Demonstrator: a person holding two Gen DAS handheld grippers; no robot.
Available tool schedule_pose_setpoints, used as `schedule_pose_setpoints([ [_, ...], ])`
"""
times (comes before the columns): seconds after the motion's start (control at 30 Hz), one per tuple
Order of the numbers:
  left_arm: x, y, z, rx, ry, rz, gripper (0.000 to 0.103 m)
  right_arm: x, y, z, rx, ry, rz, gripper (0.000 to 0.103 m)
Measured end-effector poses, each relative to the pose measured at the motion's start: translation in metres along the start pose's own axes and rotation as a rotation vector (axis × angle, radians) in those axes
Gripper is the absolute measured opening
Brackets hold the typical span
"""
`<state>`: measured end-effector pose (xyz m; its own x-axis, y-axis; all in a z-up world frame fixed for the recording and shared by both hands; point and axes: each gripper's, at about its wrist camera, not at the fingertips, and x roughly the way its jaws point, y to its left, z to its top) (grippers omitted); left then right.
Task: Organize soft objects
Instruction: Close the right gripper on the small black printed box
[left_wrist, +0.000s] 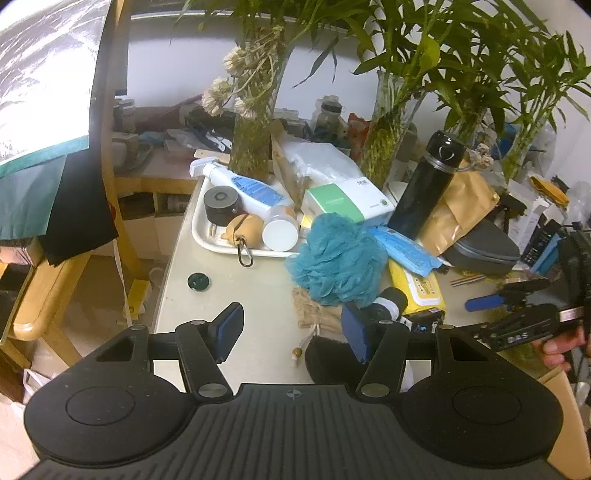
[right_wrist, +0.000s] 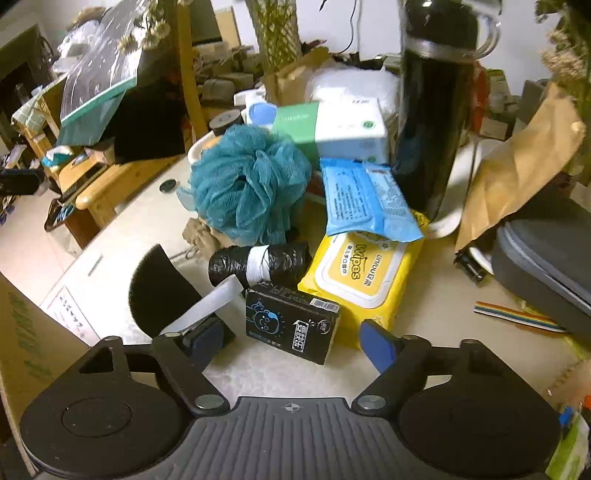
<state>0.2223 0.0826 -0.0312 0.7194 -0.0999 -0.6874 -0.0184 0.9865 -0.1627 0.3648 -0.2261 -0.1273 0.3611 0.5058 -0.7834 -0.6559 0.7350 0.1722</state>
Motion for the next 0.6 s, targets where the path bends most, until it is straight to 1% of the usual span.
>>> schedule_pose_setpoints([
  [0.1, 0.001, 0.0, 0.0, -0.005, 0.007, -0.001, 0.058, 0.012, -0.001, 0.002, -0.016, 0.012, 0.0, 0.076],
  [0.17, 0.001, 0.001, 0.0, -0.008, 0.007, -0.006, 0.058, 0.016, 0.0, 0.003, -0.052, 0.003, -0.012, 0.075],
  [0.27, 0.002, 0.001, 0.001, -0.012, 0.012, -0.005, 0.058, 0.022, 0.006, 0.006, -0.153, -0.015, -0.041, 0.074],
  [0.4, 0.003, 0.003, 0.0, -0.019, 0.022, -0.006, 0.058, 0.029, 0.011, 0.008, -0.272, -0.03, -0.039, 0.074],
  [0.5, 0.004, 0.002, 0.001, -0.021, 0.027, -0.004, 0.058, 0.039, 0.016, 0.008, -0.349, -0.013, -0.022, 0.073],
  [0.6, 0.006, 0.001, 0.001, -0.018, 0.032, -0.005, 0.058, 0.052, 0.022, 0.006, -0.407, 0.018, -0.031, 0.072],
])
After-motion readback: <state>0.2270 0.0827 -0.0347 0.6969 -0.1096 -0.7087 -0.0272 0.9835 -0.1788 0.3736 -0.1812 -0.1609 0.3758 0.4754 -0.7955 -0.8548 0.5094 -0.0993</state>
